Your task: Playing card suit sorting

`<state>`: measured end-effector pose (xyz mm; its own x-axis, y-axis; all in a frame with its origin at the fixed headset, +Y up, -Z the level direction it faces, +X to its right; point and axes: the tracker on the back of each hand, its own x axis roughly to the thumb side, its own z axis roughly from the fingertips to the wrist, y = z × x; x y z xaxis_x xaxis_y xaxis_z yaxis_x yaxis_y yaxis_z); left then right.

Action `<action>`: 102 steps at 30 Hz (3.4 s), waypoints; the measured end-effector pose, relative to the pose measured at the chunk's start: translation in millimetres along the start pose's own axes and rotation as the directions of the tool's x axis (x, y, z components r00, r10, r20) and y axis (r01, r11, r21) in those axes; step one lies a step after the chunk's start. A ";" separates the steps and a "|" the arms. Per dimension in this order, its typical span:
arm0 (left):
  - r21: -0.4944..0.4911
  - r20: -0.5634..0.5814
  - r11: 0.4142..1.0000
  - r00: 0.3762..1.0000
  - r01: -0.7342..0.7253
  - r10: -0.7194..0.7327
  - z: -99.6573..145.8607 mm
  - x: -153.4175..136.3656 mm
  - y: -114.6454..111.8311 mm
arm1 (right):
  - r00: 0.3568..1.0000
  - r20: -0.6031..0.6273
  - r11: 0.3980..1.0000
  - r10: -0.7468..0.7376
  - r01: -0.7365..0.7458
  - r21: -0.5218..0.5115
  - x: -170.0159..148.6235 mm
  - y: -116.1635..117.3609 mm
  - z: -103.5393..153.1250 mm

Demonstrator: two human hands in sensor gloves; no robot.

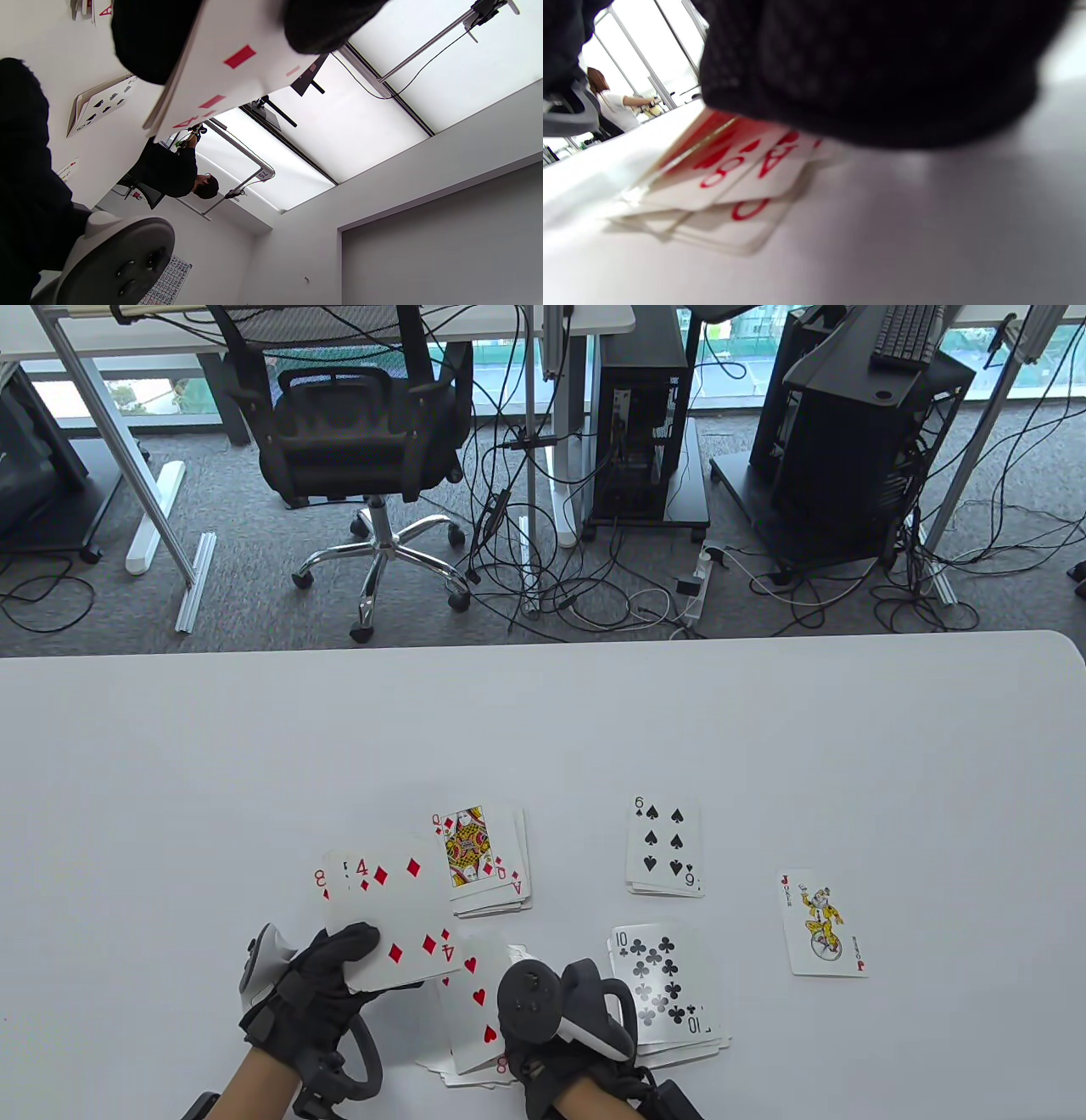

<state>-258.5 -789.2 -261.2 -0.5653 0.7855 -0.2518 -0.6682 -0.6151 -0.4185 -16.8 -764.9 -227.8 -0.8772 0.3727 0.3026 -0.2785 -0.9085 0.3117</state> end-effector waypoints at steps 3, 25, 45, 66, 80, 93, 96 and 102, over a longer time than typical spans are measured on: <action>0.001 -0.006 1.000 1.000 -0.003 0.003 0.0 -1.0 0.1 | 0.997 -0.011 0.996 0.078 -0.077 0.052 3.1 3.6 -0.8; -0.027 -0.069 0.999 0.997 0.018 -0.020 -1.1 -10.0 -9.0 | 0.928 0.250 0.858 -0.275 0.355 -0.371 -3.7 -35.8 15.6; -0.124 -0.097 0.992 0.995 0.018 -0.031 -4.8 -18.9 -24.2 | 0.805 0.372 0.689 -0.461 0.590 -0.422 3.5 -29.4 19.4; 0.043 0.051 0.999 0.999 -0.002 -0.001 3.5 15.8 3.5 | 0.660 0.124 0.536 -0.741 0.693 -0.481 -68.9 -60.1 -27.7; 0.063 0.062 0.998 0.998 -0.017 0.014 5.5 18.8 4.0 | 0.924 -0.317 0.962 -0.212 0.141 -0.233 -39.4 -46.8 -120.2; 0.065 0.048 0.998 0.999 -0.015 0.012 5.2 17.8 4.3 | 0.928 -0.338 0.980 0.154 -0.186 -0.065 -24.1 -35.9 -131.2; 0.071 0.040 0.997 0.999 -0.013 0.010 5.1 16.8 4.7 | 0.959 -0.276 0.983 0.070 -0.114 -0.147 -20.5 -47.7 -122.6; 0.081 0.025 0.997 1.000 -0.008 0.006 4.9 15.2 4.2 | 0.977 -0.034 0.919 -0.209 0.184 -0.350 -8.9 -66.4 -92.2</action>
<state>-272.2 -780.2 -262.5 -0.5811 0.7800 -0.2322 -0.7007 -0.6246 -0.3447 -26.6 -725.3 -334.2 -0.8126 0.5475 0.1997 -0.5540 -0.8321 0.0269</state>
